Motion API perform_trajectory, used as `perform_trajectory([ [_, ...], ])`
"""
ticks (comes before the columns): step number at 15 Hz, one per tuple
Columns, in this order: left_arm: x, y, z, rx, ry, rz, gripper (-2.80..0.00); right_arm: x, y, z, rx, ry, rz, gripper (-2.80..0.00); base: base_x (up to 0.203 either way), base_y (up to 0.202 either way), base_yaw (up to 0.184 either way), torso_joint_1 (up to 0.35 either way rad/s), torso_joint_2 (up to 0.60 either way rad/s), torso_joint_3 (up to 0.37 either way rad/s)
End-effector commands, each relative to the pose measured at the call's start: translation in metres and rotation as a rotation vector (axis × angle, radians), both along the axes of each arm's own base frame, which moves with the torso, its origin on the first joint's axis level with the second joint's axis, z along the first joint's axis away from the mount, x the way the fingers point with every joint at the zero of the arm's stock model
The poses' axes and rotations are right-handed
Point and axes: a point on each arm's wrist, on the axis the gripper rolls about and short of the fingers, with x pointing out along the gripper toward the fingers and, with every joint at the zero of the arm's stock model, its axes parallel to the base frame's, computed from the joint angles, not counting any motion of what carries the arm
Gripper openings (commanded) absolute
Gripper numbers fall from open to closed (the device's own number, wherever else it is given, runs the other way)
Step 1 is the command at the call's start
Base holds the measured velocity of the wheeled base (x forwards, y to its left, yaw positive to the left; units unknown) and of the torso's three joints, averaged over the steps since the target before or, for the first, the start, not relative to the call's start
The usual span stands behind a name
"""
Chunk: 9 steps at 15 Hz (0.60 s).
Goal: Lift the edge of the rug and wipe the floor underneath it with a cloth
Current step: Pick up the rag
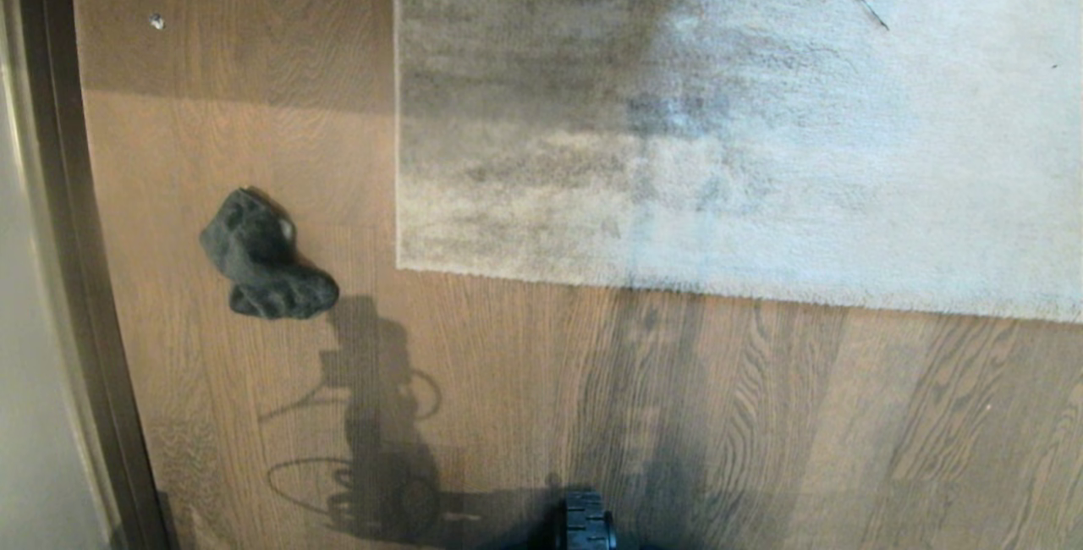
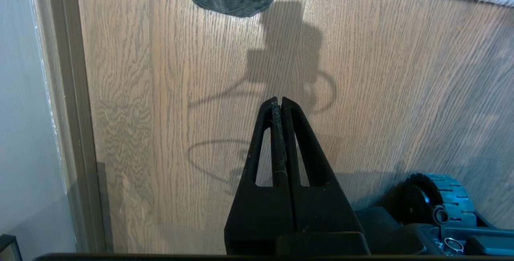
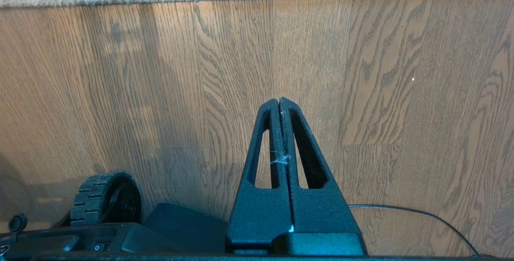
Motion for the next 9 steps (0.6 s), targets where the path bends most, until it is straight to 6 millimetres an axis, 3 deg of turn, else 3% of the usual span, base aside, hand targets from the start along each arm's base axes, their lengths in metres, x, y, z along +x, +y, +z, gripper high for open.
perform_trajectory([
  [1, 0.0, 0.0, 0.0, -0.001, 0.0, 0.001, -2.8, 0.0, 0.0, -0.0001, 0.0, -0.001, 0.0, -2.8, 0.0, 0.0, 0.0, 0.0, 0.0, 0.0],
  [9, 0.0, 0.0, 0.0, -0.001, 0.0, 0.001, -2.8, 0.0, 0.0, -0.0002, 0.0, 0.0, 0.0, -2.8, 0.0, 0.0, 0.0, 0.0, 0.0, 0.0],
])
